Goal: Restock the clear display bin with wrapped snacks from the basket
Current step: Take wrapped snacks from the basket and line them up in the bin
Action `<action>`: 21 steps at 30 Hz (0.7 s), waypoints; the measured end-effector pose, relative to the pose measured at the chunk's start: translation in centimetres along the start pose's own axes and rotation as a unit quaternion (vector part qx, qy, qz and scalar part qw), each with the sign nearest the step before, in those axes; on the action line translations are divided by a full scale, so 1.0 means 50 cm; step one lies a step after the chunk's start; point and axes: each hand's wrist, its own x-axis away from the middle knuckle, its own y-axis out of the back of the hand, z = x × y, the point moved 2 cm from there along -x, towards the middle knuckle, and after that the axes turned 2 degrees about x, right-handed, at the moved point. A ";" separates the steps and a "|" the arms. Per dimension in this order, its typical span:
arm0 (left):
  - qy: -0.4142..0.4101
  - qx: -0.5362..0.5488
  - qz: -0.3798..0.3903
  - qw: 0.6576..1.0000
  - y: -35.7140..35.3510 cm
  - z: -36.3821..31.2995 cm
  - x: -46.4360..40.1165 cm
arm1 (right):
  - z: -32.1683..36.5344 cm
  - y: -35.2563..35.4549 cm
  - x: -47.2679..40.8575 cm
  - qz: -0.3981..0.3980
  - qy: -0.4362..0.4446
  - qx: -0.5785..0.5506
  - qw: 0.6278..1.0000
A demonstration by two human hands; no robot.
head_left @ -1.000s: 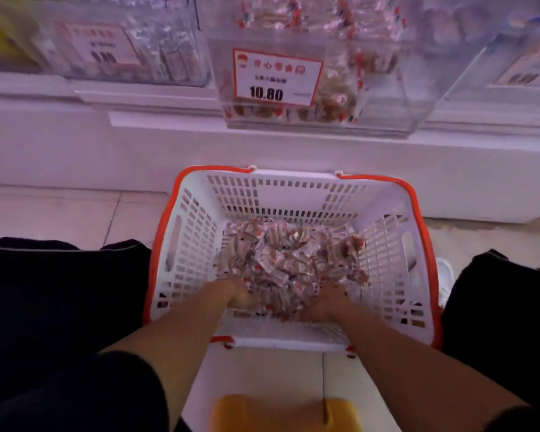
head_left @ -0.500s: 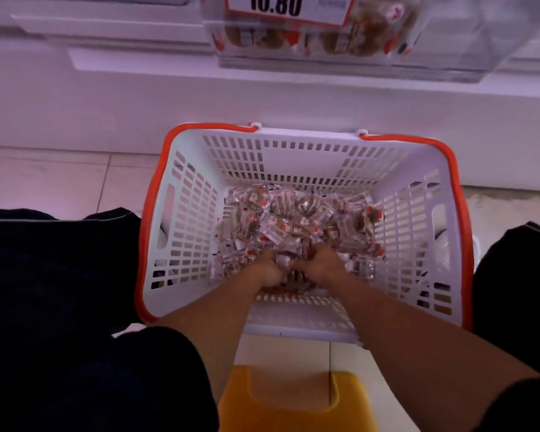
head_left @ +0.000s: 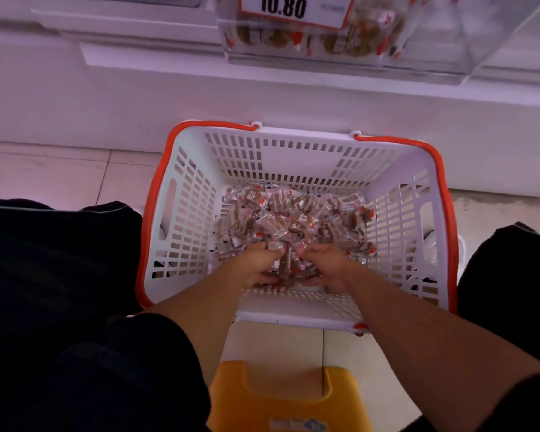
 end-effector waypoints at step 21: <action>-0.198 -0.210 0.124 0.949 0.027 -0.332 0.397 | 0.376 0.087 0.387 -0.043 0.294 0.298 0.907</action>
